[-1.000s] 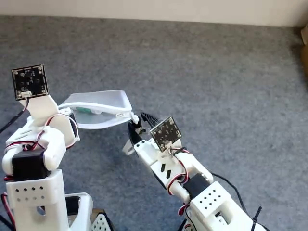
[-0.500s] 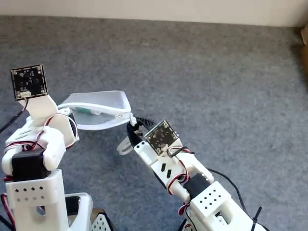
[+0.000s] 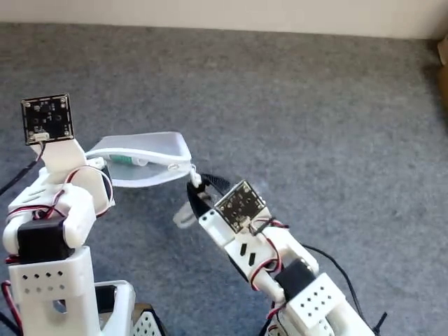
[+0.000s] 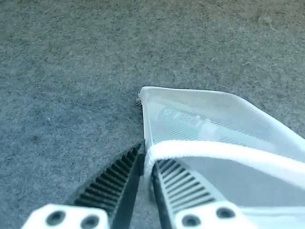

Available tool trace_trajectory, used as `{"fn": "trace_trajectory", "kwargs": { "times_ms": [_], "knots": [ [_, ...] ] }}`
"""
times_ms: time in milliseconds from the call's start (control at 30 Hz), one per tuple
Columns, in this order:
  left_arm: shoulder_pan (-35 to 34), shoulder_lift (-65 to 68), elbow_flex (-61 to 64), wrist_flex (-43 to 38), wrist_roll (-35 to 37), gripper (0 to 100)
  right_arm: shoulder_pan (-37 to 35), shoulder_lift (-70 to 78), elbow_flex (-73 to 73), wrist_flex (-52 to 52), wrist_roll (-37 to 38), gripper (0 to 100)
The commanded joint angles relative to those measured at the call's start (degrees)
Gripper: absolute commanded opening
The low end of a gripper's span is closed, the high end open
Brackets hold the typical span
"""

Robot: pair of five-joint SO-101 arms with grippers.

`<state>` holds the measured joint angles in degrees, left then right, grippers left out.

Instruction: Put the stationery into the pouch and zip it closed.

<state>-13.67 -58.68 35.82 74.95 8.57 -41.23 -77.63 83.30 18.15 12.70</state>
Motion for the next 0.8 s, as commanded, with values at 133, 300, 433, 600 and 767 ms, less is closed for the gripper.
{"fn": "trace_trajectory", "kwargs": {
  "times_ms": [133,300,433,600,767],
  "knots": [
    [1.5,-0.1,-2.0,-2.3,-4.5,3,-6.8,-12.2,-4.5,18.5,0.7,0.5],
    [1.5,-0.1,-2.1,-3.4,-7.2,15,-11.9,-16.2,-4.5,26.9,1.1,0.5],
    [2.9,-0.1,-2.8,-4.8,-7.3,21,-16.5,-18.1,-4.1,31.1,4.9,0.5],
    [10.3,-0.1,-4.8,-4.7,-11.8,25,-20.6,-18.7,-4.0,33.5,5.1,0.5],
    [19.2,-0.1,-5.0,-5.1,-16.9,25,-22.9,-18.7,-3.9,34.1,5.2,0.5]
  ]
}}
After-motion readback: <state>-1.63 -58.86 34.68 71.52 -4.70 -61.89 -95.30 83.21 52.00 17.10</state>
